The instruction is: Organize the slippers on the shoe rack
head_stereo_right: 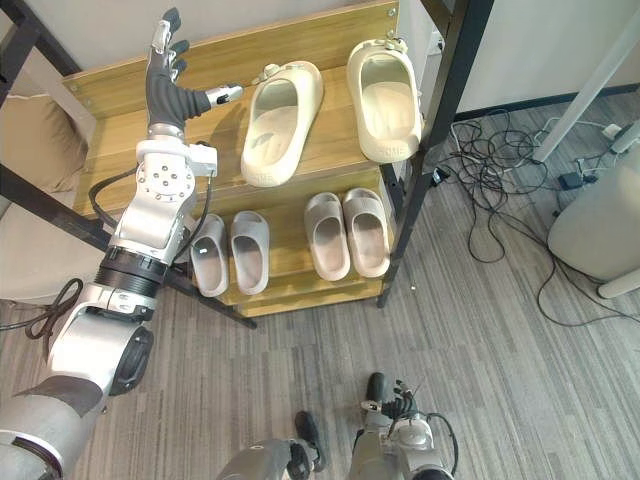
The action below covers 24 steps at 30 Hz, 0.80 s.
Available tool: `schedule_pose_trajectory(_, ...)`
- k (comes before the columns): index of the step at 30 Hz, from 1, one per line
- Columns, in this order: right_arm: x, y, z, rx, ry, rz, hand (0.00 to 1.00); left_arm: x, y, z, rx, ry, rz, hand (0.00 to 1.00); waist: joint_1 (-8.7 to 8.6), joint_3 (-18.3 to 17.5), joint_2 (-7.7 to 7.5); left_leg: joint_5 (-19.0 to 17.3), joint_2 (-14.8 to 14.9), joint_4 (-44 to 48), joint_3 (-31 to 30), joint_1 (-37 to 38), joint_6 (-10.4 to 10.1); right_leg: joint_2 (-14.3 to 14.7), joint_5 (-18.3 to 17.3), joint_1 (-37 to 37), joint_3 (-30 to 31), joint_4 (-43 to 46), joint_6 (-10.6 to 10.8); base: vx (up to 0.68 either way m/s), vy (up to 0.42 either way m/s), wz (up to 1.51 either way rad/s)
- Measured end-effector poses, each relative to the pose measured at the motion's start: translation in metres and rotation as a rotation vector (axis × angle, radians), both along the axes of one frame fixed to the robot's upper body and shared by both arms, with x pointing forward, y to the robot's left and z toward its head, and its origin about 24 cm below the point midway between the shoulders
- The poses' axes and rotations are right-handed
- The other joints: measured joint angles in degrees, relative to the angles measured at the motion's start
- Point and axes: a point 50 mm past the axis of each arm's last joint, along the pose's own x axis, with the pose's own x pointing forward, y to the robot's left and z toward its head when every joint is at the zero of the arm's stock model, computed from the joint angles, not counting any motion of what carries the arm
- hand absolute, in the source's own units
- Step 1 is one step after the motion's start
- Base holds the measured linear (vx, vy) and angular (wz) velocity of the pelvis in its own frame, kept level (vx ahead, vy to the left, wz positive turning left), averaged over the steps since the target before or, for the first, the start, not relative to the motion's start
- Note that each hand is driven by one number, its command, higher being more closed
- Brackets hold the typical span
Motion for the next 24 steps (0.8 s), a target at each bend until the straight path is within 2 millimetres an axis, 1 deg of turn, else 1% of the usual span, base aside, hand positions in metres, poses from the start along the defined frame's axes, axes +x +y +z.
schedule_pose_trajectory(1, -0.003, 0.000, -0.001, 0.000, 0.009, -0.002, 0.00, -0.003, -0.001, -0.007, -0.039, 0.004, -0.027, 0.00, 0.28, -0.8, 0.07, 0.0, 0.0, -0.4, -0.1, 0.0, 0.0, 0.0, -0.2, 0.0, -0.2, -0.1, 0.1, -0.01, 0.021, 0.06)
schedule_pose_trajectory(4, -0.006, 0.000, -0.003, 0.000, 0.024, 0.001, 0.00, -0.010, 0.003, -0.028, -0.111, 0.037, -0.059, 0.00, 0.86, -1.4, 0.05, 0.9, -0.3, -2.7, -0.2, 2.2, -0.2, 0.2, -0.8, 1.3, -0.8, -0.1, 0.0, 0.01, 0.008, 0.07)
schedule_pose_trajectory(6, -0.011, 0.001, -0.005, -0.011, 0.043, 0.017, 0.00, -0.012, 0.003, -0.044, -0.173, 0.085, -0.082, 0.00, 1.72, -2.6, 0.02, 1.6, -0.3, -4.7, -0.8, 3.0, -0.6, 0.3, -1.2, 1.6, -1.3, -0.1, 0.2, 0.03, -0.007, 0.14)
schedule_pose_trajectory(9, -0.012, 0.003, -0.006, -0.007, 0.053, 0.025, 0.00, -0.014, 0.007, -0.060, -0.206, 0.132, -0.096, 0.00, 2.00, -3.0, -0.02, 2.7, -0.2, -6.8, -1.7, 4.6, -0.9, 0.6, -1.8, 2.6, -2.3, -0.1, 0.4, 0.04, -0.023, 0.13)
schedule_pose_trajectory(12, -0.012, 0.005, -0.006, -0.007, 0.054, 0.044, 0.00, -0.018, 0.007, -0.068, -0.223, 0.147, -0.102, 0.00, 2.25, -3.0, -0.08, 3.1, 0.0, -7.8, -1.9, 5.2, -1.1, 0.9, -1.9, 2.7, -2.6, -0.1, 0.4, 0.00, 0.000, 0.00)
schedule_pose_trajectory(15, -0.012, 0.006, -0.006, -0.009, 0.057, 0.052, 0.00, -0.024, 0.001, -0.077, -0.242, 0.154, -0.128, 0.00, 2.24, -3.1, -0.11, 3.1, 0.0, -8.2, -2.1, 5.6, -1.1, 1.0, -1.9, 2.9, -3.0, -0.1, 0.4, 0.00, 0.000, 0.00)
schedule_pose_trajectory(18, -0.013, 0.007, -0.007, -0.006, 0.065, 0.053, 0.00, -0.030, -0.008, -0.096, -0.241, 0.209, -0.163, 0.00, 2.26, -3.2, -0.34, 3.1, 0.1, -8.7, -2.4, 6.7, -1.2, 1.3, -2.0, 4.0, -3.3, -0.1, 0.6, -0.01, 0.010, 0.04)
schedule_pose_trajectory(19, -0.014, 0.009, -0.008, 0.000, 0.068, 0.053, 0.00, -0.032, -0.013, -0.104, -0.249, 0.232, -0.175, 0.00, 2.31, -3.3, -0.79, 3.1, 0.1, -8.8, -2.6, 6.9, -1.2, 1.2, -2.2, 4.2, -3.6, -0.1, 0.9, -0.02, 0.010, 0.08)
schedule_pose_trajectory(22, -0.014, 0.014, -0.009, 0.010, 0.069, 0.054, 0.00, -0.034, -0.019, -0.110, -0.251, 0.253, -0.196, 0.00, 2.33, -3.6, -1.38, 3.1, 0.1, -8.9, -2.7, 6.9, -1.2, 1.2, -2.4, 4.3, -3.8, -0.1, 1.1, -0.01, 0.003, 0.04)
schedule_pose_trajectory(24, -0.014, 0.014, -0.009, 0.012, 0.068, 0.054, 0.00, -0.035, -0.026, -0.112, -0.242, 0.263, -0.224, 0.00, 2.32, -3.6, -1.48, 3.1, 0.1, -8.9, -2.7, 6.9, -1.2, 1.2, -2.6, 4.3, -3.9, -0.1, 1.3, 0.00, 0.000, 0.00)
